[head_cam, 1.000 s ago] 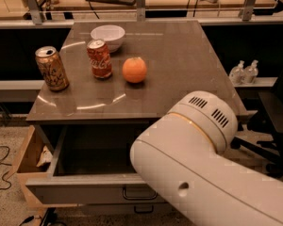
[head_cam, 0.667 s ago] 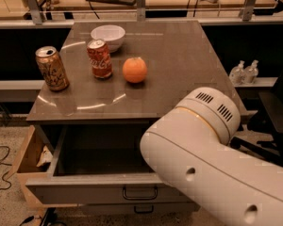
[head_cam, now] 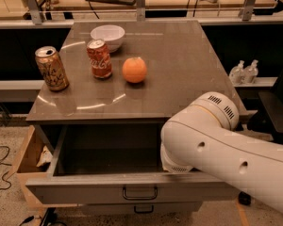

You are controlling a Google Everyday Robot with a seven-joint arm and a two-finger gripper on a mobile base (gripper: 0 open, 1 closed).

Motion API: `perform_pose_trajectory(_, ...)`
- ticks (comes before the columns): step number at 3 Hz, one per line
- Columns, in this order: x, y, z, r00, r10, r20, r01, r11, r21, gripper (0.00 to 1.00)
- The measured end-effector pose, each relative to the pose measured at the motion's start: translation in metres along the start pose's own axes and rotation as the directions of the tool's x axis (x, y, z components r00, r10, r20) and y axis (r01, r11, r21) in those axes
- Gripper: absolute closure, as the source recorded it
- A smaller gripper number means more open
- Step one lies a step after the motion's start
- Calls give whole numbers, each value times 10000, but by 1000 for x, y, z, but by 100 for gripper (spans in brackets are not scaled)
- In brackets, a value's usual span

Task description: Open top drawer

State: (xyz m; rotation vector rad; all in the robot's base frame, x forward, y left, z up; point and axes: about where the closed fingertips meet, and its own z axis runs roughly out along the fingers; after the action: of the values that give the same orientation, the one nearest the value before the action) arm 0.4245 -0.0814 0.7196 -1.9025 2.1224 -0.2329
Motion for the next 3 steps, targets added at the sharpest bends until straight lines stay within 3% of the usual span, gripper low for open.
perform_pose_trajectory(2, 8, -6, 51, 9979, 20, 654, 17, 9983, -577, 100)
perform_pose_trajectory(3, 25, 16, 72, 9978, 149, 642, -77, 9937, -1118, 100)
